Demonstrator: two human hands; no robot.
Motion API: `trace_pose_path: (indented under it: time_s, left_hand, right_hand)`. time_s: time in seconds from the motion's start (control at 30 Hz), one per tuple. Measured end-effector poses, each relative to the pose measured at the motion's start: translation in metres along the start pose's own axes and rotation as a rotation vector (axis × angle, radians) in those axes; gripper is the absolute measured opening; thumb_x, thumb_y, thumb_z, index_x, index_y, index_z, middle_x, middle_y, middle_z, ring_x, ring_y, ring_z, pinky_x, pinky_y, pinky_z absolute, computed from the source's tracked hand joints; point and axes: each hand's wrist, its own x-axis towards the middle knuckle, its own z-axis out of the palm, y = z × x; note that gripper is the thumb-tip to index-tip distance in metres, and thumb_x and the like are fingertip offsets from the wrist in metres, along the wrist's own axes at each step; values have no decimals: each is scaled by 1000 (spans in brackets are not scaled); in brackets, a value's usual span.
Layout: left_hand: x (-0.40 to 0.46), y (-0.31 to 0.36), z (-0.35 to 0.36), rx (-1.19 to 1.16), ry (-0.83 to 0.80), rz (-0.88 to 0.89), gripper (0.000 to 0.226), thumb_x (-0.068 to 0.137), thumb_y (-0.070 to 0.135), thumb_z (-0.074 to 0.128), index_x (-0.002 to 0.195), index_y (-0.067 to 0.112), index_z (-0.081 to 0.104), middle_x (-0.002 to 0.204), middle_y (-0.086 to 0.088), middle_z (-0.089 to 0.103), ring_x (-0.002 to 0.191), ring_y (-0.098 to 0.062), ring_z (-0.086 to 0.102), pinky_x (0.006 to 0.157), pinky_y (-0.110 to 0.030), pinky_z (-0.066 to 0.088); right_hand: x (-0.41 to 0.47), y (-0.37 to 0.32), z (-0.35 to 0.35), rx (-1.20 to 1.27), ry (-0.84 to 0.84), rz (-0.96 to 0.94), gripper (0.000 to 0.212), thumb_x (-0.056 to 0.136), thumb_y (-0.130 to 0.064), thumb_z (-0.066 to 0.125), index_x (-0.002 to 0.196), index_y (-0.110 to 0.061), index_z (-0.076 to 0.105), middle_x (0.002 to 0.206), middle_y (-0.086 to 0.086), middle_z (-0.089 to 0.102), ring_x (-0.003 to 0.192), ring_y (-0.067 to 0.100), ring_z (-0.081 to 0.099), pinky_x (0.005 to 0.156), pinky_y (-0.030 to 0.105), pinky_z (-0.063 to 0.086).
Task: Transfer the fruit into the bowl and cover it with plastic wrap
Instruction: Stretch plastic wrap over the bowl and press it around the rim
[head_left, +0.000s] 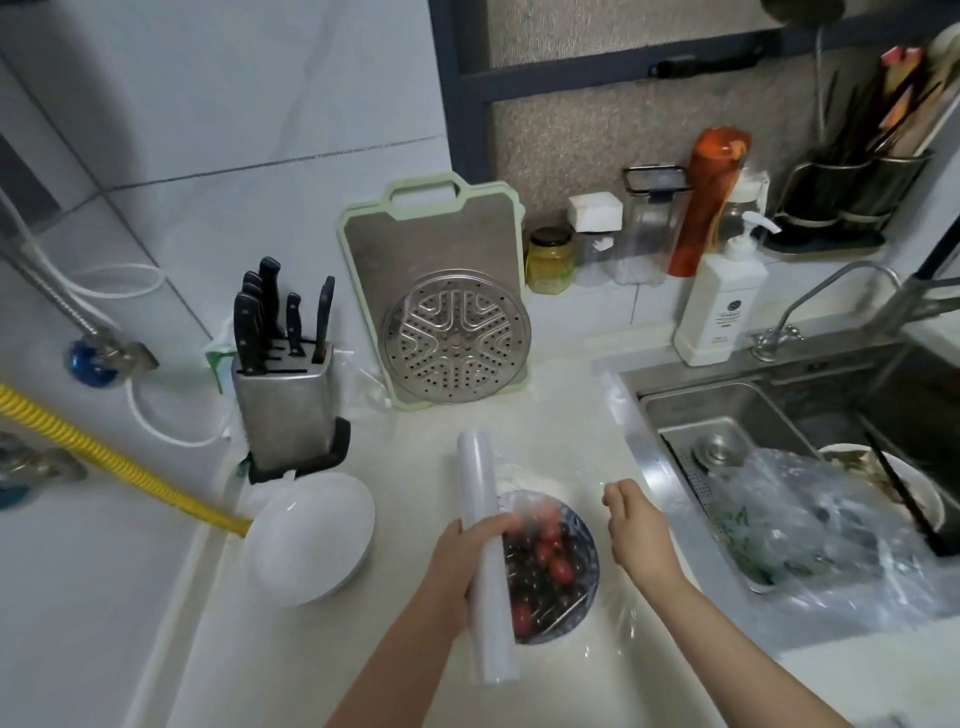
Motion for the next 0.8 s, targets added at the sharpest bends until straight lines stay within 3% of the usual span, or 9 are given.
trace_pose_path:
  time_s: [0.1, 0.23, 0.37, 0.47, 0.53, 0.67, 0.73, 0.8]
  left_hand:
    - [8, -4, -17, 2, -3, -37, 42, 73, 31, 77, 103, 9, 58, 82, -8, 63, 71, -20, 60, 59, -29, 49]
    - [14, -14, -35, -44, -37, -72, 52, 71, 32, 81, 109, 7, 56, 85, -12, 62, 67, -24, 62, 64, -35, 56]
    - [14, -19, -44, 58, 32, -45, 55, 74, 53, 73, 105, 13, 51, 89, -17, 64, 67, -28, 65, 64, -37, 57]
    - [21, -26, -50, 177, 156, 14, 64, 71, 72, 59, 104, 18, 54, 100, -10, 64, 86, -27, 65, 83, -41, 54]
    - [22, -29, -52, 203, 205, 26, 61, 77, 71, 52, 110, 19, 56, 104, -7, 63, 94, -26, 64, 92, -44, 51]
    - [22, -31, -47, 224, 263, 65, 49, 79, 62, 60, 98, 17, 55, 93, -13, 67, 81, -32, 69, 78, -46, 57]
    - [20, -32, -43, 211, 270, 64, 50, 76, 62, 65, 101, 20, 51, 91, -11, 69, 74, -32, 72, 72, -48, 60]
    - [19, -33, -37, 271, 304, 88, 55, 75, 62, 65, 110, 22, 48, 96, -3, 67, 78, -23, 70, 73, -42, 58]
  right_hand:
    - [-3, 5, 8, -8, 11, 54, 24, 97, -16, 34, 82, -8, 50, 67, -1, 53, 61, 20, 47, 54, 30, 34]
    - [-10, 10, 16, -14, 23, 90, 24, 98, -20, 34, 84, -10, 51, 72, -1, 56, 63, 19, 49, 62, 30, 38]
    - [-10, 14, 17, -49, 18, 76, 21, 97, -15, 35, 84, -7, 50, 75, 3, 56, 67, 23, 49, 63, 31, 36]
    - [-9, 17, 19, -38, 11, 90, 23, 97, -17, 36, 86, -5, 51, 73, 2, 56, 63, 21, 48, 63, 30, 36]
    - [-6, 19, 20, -44, -1, 83, 24, 98, -20, 35, 87, -6, 52, 75, 1, 56, 65, 21, 49, 65, 30, 38]
    - [5, 27, 18, -64, -25, 71, 25, 98, -18, 36, 88, -2, 52, 78, 9, 58, 72, 28, 51, 66, 33, 38]
    - [12, 32, 15, -74, -41, 70, 25, 98, -18, 36, 88, -1, 52, 75, 7, 55, 69, 26, 49, 61, 32, 36]
    - [19, 35, 11, -94, -66, 55, 24, 98, -17, 36, 86, -3, 50, 69, 2, 51, 64, 21, 46, 57, 24, 35]
